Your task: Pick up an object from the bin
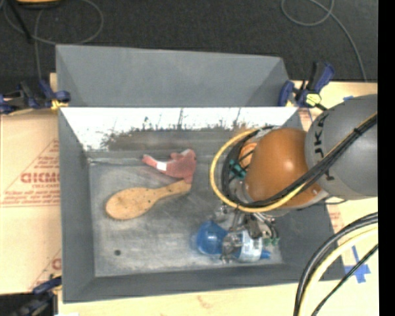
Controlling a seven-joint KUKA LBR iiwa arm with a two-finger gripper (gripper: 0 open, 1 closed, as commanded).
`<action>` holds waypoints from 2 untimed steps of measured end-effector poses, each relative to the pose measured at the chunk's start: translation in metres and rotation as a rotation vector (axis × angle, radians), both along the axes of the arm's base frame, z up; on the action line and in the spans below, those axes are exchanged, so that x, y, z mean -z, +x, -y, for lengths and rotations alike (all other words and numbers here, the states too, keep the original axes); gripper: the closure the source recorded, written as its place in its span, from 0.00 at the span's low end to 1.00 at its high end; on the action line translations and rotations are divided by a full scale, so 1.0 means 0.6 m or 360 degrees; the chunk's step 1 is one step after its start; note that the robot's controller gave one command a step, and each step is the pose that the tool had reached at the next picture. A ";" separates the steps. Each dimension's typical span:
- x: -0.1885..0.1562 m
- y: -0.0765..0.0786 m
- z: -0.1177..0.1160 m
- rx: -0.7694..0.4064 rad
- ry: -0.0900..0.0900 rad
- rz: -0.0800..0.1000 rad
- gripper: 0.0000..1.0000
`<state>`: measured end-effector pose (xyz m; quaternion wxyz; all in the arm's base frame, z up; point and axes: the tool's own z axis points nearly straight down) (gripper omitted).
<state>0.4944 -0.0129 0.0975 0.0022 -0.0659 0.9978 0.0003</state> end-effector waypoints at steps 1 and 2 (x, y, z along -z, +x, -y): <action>0.000 0.000 0.000 0.0001 0.0000 0.0000 1.00; -0.245 -0.011 0.008 -0.0025 -0.0002 -0.0001 1.00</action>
Offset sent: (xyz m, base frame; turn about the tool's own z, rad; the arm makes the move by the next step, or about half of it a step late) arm -0.0076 -0.0042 0.1467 -0.0191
